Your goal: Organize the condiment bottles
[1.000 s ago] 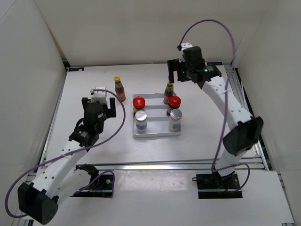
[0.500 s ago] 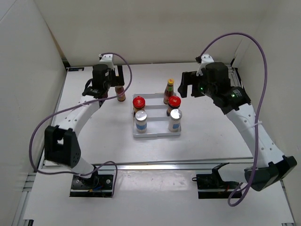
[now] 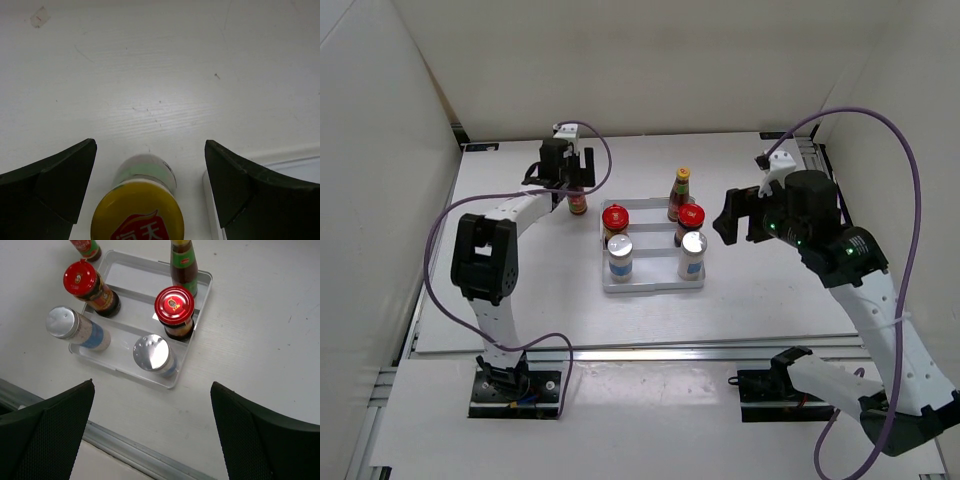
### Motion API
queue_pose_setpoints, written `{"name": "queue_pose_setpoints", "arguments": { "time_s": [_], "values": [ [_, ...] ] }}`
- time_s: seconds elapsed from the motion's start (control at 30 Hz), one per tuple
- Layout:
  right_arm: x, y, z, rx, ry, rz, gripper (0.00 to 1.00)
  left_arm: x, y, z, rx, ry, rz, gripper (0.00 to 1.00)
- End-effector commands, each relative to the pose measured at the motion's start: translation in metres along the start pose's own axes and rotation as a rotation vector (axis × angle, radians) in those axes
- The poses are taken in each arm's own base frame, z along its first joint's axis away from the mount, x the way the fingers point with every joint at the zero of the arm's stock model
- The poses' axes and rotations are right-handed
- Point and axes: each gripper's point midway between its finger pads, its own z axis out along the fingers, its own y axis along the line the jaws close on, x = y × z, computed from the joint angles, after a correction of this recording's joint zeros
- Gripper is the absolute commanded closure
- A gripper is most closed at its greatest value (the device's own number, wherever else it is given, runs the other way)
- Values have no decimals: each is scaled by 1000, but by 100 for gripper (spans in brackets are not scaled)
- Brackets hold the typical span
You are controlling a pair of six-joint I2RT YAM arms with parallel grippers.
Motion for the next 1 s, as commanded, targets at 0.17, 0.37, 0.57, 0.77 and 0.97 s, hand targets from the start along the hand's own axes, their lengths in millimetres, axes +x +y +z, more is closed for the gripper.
{"name": "queue_pose_setpoints", "arguments": {
  "time_s": [0.17,0.37,0.57,0.77,0.97],
  "values": [
    [20,-6,-15,21,45,-27,0,-42,-3,7,14,-102,-8,7],
    [23,-7,-14,23,54,-27,0,-45,-5,1,36,-109,21,33],
    [25,-8,-11,24,63,-26,0,-43,-7,-6,54,-92,48,82],
    [25,-4,-11,6,66,-16,0,-56,-1,-16,0,-118,67,89],
    [24,-3,-19,4,51,-17,0,-92,8,-35,-61,-178,30,89]
  ]
}}
